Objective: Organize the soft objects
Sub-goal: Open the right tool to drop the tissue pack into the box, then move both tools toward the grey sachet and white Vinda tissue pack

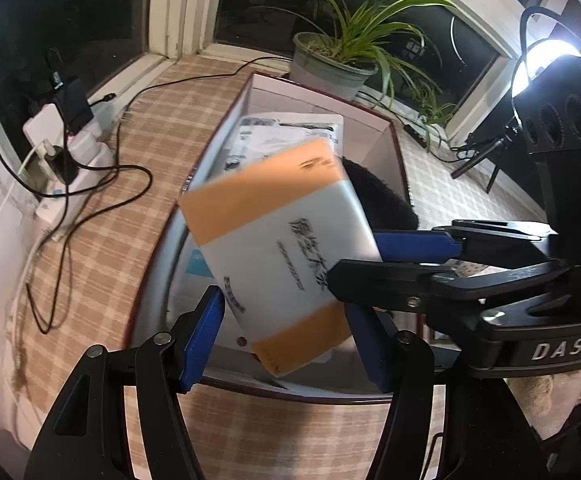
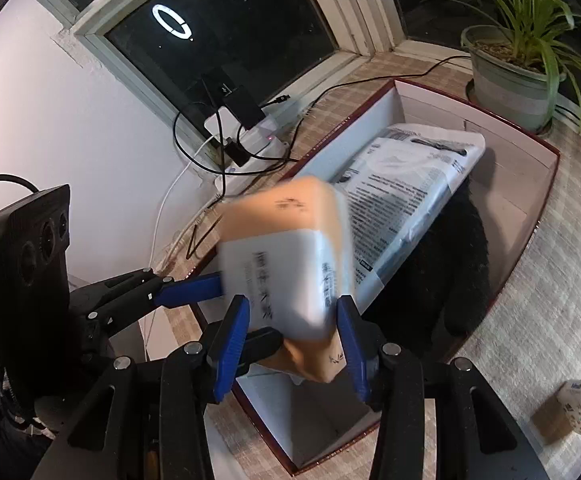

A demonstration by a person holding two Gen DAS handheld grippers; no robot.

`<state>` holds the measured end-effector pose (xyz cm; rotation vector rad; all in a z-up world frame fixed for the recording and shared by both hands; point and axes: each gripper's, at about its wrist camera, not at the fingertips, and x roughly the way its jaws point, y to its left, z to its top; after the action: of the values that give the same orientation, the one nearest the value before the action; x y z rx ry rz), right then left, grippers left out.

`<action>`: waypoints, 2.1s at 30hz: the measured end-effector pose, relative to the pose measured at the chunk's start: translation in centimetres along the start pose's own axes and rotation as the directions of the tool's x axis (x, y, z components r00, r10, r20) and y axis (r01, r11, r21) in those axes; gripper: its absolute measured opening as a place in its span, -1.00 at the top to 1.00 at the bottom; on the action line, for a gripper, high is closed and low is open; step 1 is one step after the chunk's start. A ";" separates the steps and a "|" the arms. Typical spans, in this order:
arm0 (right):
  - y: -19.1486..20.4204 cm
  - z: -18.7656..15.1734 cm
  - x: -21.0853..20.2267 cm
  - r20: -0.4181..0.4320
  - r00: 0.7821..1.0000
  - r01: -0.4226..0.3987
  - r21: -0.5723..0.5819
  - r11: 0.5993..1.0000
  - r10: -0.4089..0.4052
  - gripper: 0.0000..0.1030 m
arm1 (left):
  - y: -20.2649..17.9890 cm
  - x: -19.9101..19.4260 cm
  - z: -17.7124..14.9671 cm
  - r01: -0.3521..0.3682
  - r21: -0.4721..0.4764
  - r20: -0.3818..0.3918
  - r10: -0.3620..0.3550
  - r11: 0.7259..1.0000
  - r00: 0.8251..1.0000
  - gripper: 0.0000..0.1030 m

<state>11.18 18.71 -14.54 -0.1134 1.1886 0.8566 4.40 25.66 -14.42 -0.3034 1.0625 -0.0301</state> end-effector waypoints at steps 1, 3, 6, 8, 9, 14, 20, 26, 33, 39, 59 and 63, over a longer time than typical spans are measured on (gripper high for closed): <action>0.1 0.1 0.1 0.001 1.000 -0.003 -0.001 1.000 0.003 0.20 | 0.2 0.0 0.0 0.001 0.001 -0.001 -0.001 1.000 1.000 -0.23; 0.2 0.3 0.1 0.006 1.000 0.000 -0.006 1.000 0.000 0.19 | 0.5 -0.1 0.1 0.000 0.001 -0.003 0.000 1.000 1.000 -0.28; 0.2 0.6 0.0 0.015 1.000 0.009 -0.010 1.000 -0.009 0.10 | 0.7 -0.3 0.1 -0.010 -0.002 0.002 0.010 1.000 1.000 -0.31; 0.1 0.6 -0.3 0.024 1.000 0.016 -0.005 1.000 -0.016 0.06 | 0.8 -0.5 0.1 -0.009 -0.004 0.008 0.009 1.000 1.000 -0.31; 0.0 0.6 -0.5 0.030 0.999 0.018 -0.003 1.000 -0.018 0.04 | 0.8 -0.6 0.1 -0.010 -0.005 0.011 0.010 1.000 1.000 -0.31; -0.7 0.5 -1.7 0.058 0.998 0.018 0.015 1.000 -0.019 -0.01 | 0.5 -1.2 0.1 -0.010 0.000 0.030 0.010 1.000 1.000 -0.31; -1.6 -0.8 -3.9 0.098 0.995 0.029 0.016 0.999 -0.031 -0.03 | -0.4 -2.7 -0.4 0.008 -0.008 0.077 -0.007 1.000 0.997 -0.31; -4.2 -3.6 -7.9 0.167 0.986 0.015 0.062 0.998 -0.025 -0.04 | -1.9 -4.2 -1.2 0.053 -0.014 0.127 -0.051 0.998 0.991 -0.31; -9.9 -8.1 -14.4 0.263 0.959 0.060 0.164 0.985 -0.103 -0.04 | -5.7 -4.8 -3.0 0.072 0.035 0.156 -0.076 0.997 0.985 -0.31; -14.9 -11.5 -18.1 0.279 0.941 0.128 0.227 0.965 -0.190 -0.12 | -10.0 -3.3 -4.7 0.095 0.077 0.125 -0.104 0.993 0.987 -0.31; -17.9 -13.6 -14.6 0.067 0.931 0.366 -0.189 0.911 -0.360 0.39 | -17.6 3.2 -10.3 0.044 -0.052 0.027 -0.042 0.998 0.999 -0.31; -18.2 -13.2 -12.6 0.044 0.933 0.357 -0.264 0.896 -0.358 0.39 | -18.0 4.2 -10.7 0.022 -0.100 0.020 -0.020 0.995 1.000 -0.31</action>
<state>11.32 -7.03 -15.52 -0.5419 1.0085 0.6848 -0.64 5.23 -18.13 -0.4048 1.0443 0.0072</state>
